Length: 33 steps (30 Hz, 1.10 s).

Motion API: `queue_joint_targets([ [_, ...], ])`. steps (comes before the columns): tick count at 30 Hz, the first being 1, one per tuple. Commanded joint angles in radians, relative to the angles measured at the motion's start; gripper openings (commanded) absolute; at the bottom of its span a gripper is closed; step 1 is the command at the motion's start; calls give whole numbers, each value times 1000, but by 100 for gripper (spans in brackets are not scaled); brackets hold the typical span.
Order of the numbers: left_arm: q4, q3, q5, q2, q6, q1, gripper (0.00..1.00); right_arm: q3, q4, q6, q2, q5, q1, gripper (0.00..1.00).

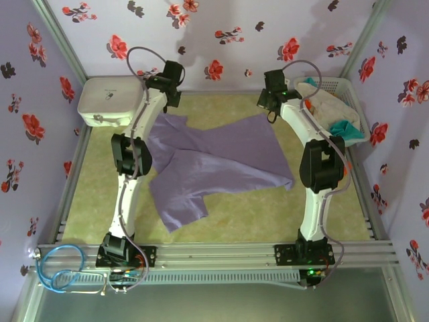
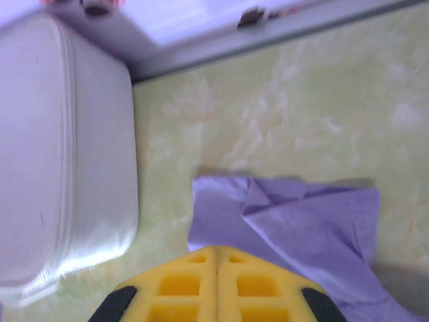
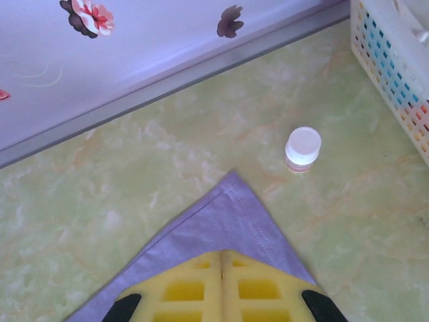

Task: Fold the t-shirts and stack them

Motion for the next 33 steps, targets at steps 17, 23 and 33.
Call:
queue_joint_targets([
  [17,-45,-550,85,-343,-205,-84,53,-598,-51,-2,-382,-152,5,85],
  [23,46,-970,210,-592,-333,-63,61,-802,-56,-1,-540,-212,0,85],
  [33,165,-1084,301,-488,-390,31,55,-805,110,-30,-400,-300,-3,83],
])
